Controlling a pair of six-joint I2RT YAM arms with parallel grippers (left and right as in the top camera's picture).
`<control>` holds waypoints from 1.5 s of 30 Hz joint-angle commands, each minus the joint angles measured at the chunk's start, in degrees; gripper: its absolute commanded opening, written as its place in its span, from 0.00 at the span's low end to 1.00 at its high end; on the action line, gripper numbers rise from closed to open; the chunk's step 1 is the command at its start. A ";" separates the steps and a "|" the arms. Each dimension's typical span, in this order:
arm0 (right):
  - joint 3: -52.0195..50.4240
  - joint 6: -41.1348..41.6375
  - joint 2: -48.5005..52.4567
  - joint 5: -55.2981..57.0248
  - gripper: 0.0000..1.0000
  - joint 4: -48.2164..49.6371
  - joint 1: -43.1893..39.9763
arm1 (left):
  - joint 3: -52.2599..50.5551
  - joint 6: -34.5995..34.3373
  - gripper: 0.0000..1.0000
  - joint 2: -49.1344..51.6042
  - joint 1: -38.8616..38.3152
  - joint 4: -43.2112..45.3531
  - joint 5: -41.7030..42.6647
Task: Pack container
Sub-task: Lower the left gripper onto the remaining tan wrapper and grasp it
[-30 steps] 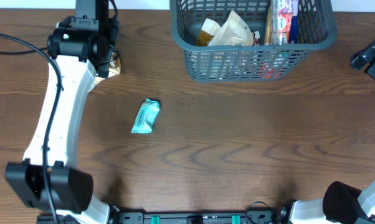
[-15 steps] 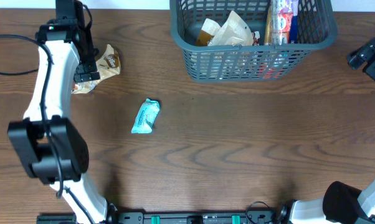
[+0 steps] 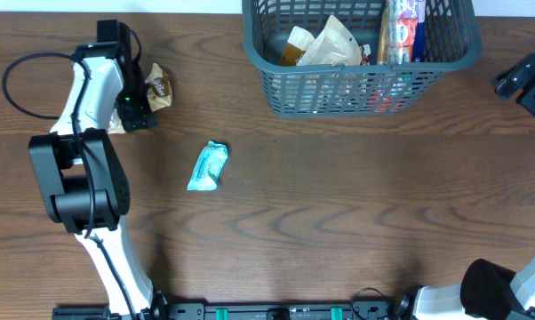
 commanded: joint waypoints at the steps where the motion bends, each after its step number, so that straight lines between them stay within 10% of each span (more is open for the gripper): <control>1: -0.17 -1.64 0.04 -0.50 0.99 -0.20 -0.20 | -0.17 -1.29 0.99 0.98 1.70 0.33 0.20; 32: -0.17 -1.68 0.04 -0.52 0.99 -0.20 -0.20 | 16.83 -6.62 0.99 3.72 1.27 4.26 5.86; 45: -0.17 -1.70 0.04 -0.52 0.99 -0.20 -0.20 | 16.79 4.70 0.99 5.01 1.05 2.38 17.40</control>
